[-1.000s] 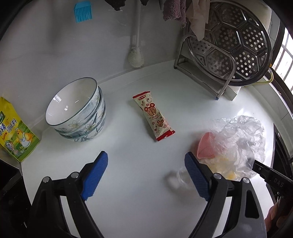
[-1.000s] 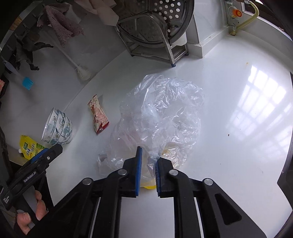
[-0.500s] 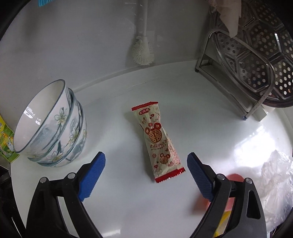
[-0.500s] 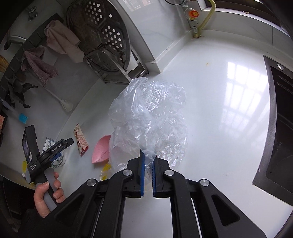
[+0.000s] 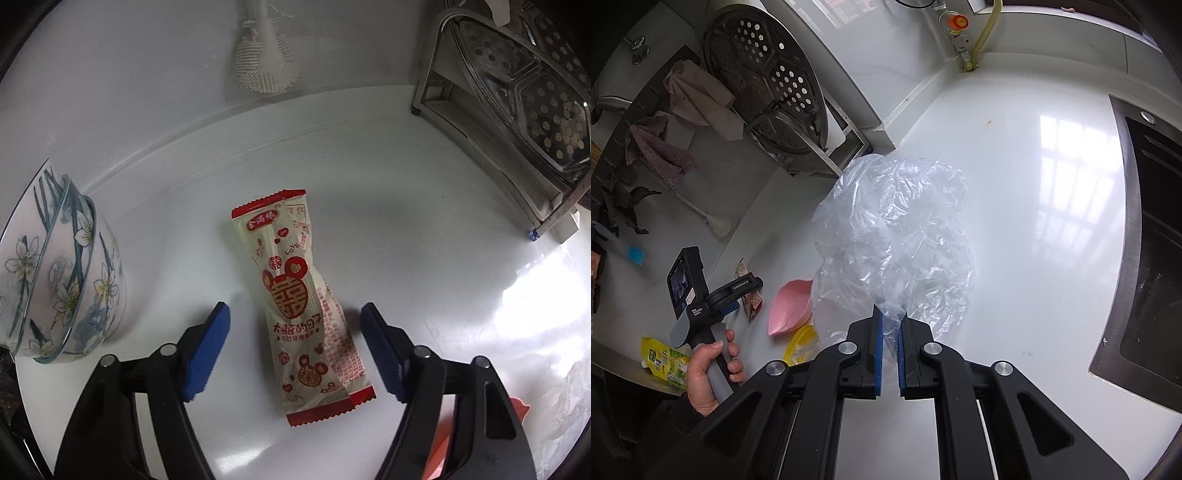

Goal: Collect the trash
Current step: 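Grasp the red-and-white snack wrapper with the left tool while the right tool grasps the clear plastic bag, then carry the wrapper and plastic bag down over the trash bin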

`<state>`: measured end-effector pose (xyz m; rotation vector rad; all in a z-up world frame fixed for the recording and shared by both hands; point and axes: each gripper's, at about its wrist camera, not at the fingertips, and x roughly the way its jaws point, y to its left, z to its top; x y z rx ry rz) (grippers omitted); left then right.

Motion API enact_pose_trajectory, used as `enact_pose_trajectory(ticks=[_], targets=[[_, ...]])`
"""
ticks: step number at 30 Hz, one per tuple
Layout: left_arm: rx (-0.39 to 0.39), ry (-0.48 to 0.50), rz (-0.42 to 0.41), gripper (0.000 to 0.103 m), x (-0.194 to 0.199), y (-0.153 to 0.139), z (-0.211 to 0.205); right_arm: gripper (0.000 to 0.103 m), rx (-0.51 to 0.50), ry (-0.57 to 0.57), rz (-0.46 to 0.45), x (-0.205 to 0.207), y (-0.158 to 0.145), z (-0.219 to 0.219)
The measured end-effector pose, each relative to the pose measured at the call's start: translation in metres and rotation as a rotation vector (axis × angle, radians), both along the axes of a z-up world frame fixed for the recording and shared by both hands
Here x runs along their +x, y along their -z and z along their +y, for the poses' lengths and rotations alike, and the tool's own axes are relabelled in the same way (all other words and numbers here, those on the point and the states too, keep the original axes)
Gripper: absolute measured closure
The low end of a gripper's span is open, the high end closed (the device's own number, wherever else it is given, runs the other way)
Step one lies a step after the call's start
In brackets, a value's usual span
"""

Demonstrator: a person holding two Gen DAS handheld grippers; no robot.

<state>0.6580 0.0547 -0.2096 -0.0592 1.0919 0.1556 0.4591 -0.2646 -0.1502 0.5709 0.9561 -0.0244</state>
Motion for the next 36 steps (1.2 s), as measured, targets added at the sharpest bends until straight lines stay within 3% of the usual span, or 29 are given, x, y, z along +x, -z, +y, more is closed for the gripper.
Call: enact_pose_trajectory(ticks=[1,3,7,16,28,36], targets=[[-0.005,0.007,-0.001,0.05,0.0,-0.001,-0.002,0.097,0.0,-0.001,0.002,-0.001,0.0,0.0],[-0.012,0.025,0.003,0.062,-0.001,-0.004,-0.006,0.097,-0.001,-0.002,0.003,-0.001,-0.002,0.001],[-0.039,0.054,0.004,0.072,-0.01,-0.008,-0.01,0.097,-0.005,-0.011,-0.008,-0.005,-0.008,0.006],[-0.051,0.149,-0.087,0.073,-0.063,-0.052,-0.004,0.097,-0.02,-0.023,-0.039,-0.027,-0.03,0.016],[-0.066,0.223,-0.134,0.073,-0.189,-0.094,0.024,0.097,-0.048,-0.056,-0.092,-0.087,-0.068,0.028],[-0.078,0.28,-0.168,0.073,-0.263,-0.115,0.008,0.097,-0.048,-0.081,-0.083,-0.149,-0.072,0.025]])
